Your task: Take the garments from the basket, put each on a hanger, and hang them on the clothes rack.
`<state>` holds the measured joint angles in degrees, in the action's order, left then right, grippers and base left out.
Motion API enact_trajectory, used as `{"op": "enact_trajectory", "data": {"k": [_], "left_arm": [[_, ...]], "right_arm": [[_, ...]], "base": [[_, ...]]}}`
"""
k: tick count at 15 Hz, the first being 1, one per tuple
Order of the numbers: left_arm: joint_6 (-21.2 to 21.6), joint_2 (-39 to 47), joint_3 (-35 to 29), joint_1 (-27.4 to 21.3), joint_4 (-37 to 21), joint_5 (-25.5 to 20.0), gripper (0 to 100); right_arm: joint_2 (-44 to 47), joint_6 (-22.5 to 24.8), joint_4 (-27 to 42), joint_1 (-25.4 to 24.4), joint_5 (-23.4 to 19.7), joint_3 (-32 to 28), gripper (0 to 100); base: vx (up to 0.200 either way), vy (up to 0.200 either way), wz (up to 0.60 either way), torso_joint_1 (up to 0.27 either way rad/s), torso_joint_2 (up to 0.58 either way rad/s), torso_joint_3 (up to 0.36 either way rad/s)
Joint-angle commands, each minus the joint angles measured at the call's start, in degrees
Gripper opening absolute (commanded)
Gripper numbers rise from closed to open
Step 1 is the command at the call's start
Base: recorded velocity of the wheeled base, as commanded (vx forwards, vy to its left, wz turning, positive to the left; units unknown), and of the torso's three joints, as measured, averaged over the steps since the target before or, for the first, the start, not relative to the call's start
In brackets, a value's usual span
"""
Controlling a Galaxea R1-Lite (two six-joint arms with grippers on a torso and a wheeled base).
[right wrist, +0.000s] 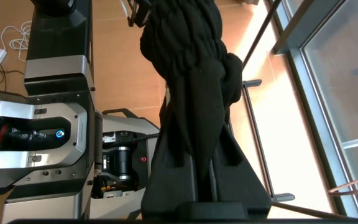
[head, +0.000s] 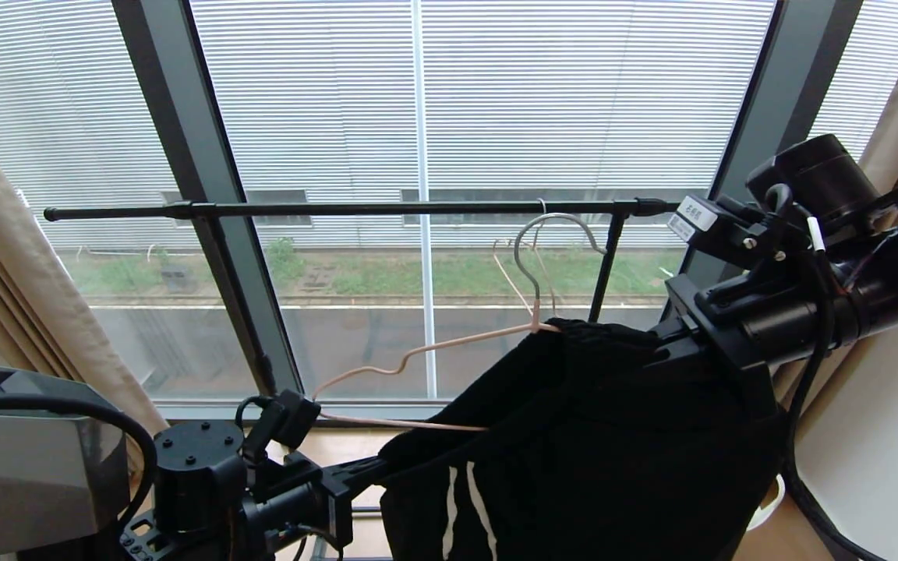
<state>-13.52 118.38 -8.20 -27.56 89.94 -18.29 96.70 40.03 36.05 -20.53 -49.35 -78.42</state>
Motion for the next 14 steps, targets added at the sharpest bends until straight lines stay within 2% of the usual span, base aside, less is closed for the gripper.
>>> {"op": "enact_trajectory", "data": {"k": [1,6,14], "left_arm": [[0.4,-1.0,-0.1,1.2,0.1,0.0,0],[1.6,-3.0,-1.5,4.9,0.1,0.0,0],[2.4,-6.4,-1.8,6.9,0.1,-0.1,0]], "right_arm": [[-1.1,0.0,0.0,0.7,0.0,1.5,0],[-4.1,0.8,0.1,1.9,0.7,6.3,0],[-5.8,2.5,-1.2,1.9,7.9,14.1,0]], "base": [[0.000,0.000,0.00,0.000,0.00,0.000],[0.000,0.000,0.00,0.000,0.00,0.000],[0.000,0.000,0.00,0.000,0.00,0.000]]}}
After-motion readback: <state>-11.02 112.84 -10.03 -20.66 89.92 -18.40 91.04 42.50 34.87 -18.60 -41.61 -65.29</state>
